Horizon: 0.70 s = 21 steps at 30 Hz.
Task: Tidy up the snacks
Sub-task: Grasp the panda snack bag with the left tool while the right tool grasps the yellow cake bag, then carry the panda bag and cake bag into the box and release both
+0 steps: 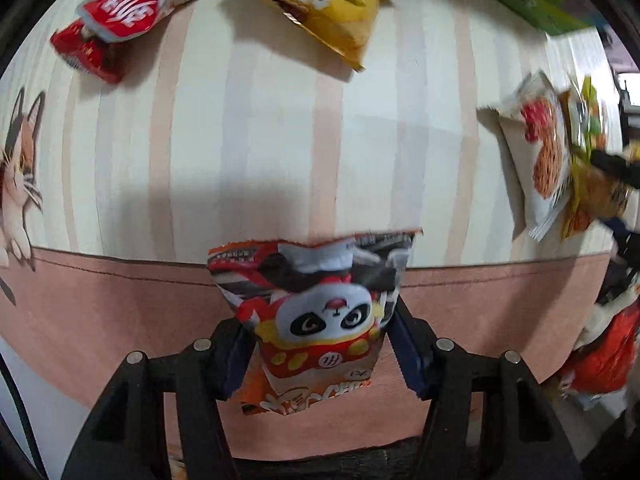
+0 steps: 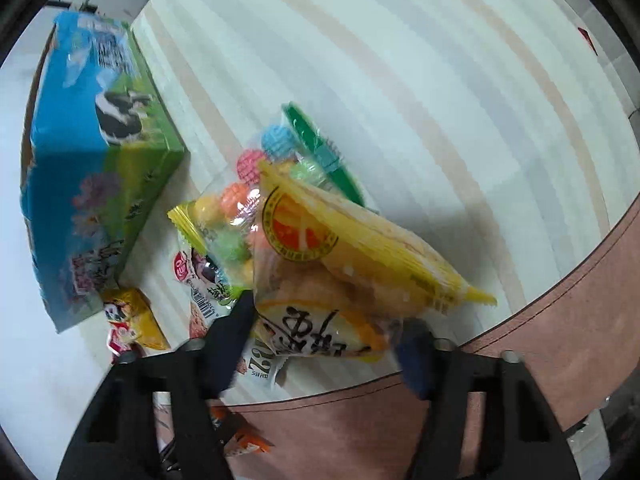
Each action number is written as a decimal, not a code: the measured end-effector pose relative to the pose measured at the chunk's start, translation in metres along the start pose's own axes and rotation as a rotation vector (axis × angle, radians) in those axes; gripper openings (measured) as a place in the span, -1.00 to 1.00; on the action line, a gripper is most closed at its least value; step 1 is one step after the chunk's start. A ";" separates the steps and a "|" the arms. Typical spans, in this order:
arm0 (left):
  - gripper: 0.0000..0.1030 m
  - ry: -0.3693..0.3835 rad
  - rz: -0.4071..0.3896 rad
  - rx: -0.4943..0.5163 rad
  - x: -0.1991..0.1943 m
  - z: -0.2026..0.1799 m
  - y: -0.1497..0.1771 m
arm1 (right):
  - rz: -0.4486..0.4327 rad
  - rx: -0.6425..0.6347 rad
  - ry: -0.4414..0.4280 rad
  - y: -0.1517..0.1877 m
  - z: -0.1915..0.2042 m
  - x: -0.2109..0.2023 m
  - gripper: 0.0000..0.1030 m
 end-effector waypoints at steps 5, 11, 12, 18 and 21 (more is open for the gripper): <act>0.19 -0.077 -0.007 0.090 0.006 -0.024 0.015 | 0.022 -0.110 0.069 0.023 0.002 -0.009 -0.05; -0.01 -0.133 -0.044 0.123 0.012 -0.064 0.035 | 0.088 -0.244 0.116 0.062 -0.008 -0.007 -0.06; -0.09 -0.132 -0.053 0.120 0.011 -0.066 0.037 | 0.103 -0.263 0.119 0.070 -0.009 -0.006 -0.06; -0.13 -0.124 -0.058 0.108 0.011 -0.083 0.047 | 0.173 -0.415 0.180 0.112 0.011 0.014 -0.04; -0.13 -0.120 -0.055 0.103 0.013 -0.091 0.054 | 0.195 -0.459 0.216 0.121 0.020 0.029 0.20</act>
Point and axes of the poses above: each gripper's, at about its wrist camera, not at the fingertips, and x roughly the way its jaws point, z to its left, y to its underside, the point moved 1 cm from there along x, roughly the way its jaws point, and after that the axes turned 3 degrees about -z, right-handed, at the moved point
